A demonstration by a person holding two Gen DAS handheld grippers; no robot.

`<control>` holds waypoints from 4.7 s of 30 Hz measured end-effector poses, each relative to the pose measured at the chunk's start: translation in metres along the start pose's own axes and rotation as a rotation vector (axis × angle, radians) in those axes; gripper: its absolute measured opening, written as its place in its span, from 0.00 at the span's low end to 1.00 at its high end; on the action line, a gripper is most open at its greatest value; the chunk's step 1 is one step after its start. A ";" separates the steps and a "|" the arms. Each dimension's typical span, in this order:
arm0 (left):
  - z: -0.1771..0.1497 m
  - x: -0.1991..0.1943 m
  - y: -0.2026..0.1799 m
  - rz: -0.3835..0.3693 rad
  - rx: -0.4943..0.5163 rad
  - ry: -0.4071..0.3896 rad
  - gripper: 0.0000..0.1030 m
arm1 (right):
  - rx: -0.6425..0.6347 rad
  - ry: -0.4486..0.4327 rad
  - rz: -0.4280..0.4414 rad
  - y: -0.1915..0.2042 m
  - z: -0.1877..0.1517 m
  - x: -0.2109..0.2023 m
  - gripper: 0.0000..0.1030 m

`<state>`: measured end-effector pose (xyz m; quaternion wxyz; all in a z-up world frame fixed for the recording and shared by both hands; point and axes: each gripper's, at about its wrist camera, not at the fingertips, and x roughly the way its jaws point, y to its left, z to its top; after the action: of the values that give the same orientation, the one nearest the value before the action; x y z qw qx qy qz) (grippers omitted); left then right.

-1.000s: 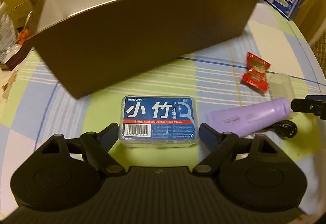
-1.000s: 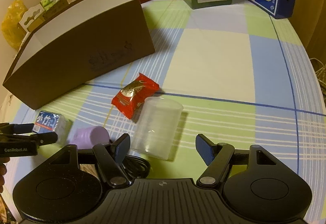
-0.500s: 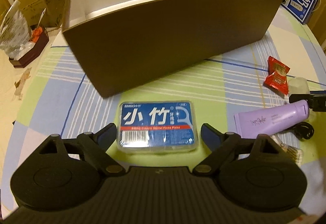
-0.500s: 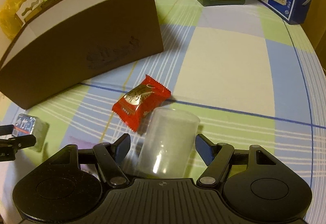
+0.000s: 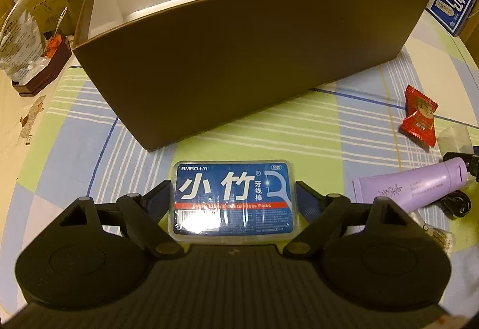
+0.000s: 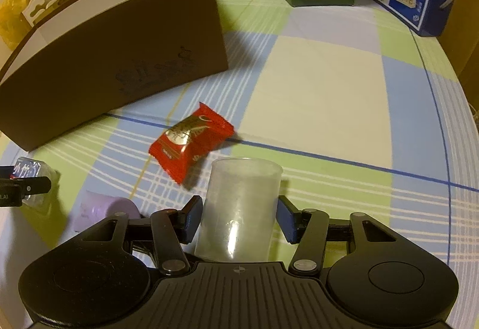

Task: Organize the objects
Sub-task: 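Carry the floss box with the left tool while the right tool carries the cup into the brown box, then open the right tool to set the cup down while the left tool releases the floss box onto the pouch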

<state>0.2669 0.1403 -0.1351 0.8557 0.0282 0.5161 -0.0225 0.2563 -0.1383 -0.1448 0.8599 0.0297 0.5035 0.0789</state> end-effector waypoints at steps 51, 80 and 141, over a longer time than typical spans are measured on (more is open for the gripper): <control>0.111 -0.111 0.016 -0.043 0.024 -0.306 0.81 | -0.209 -0.287 0.308 0.098 0.134 -0.066 0.49; 0.197 -0.004 0.047 0.032 -0.040 -0.207 0.81 | -0.359 -0.236 0.160 0.115 0.227 0.050 0.49; 0.204 0.016 0.061 0.057 -0.087 -0.160 0.93 | -0.340 -0.204 0.245 0.110 0.222 0.049 0.89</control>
<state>0.4579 0.1860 -0.0526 0.8950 0.0037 0.4455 0.0219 0.4611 -0.0152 -0.0635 0.8830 -0.0468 0.3859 0.2630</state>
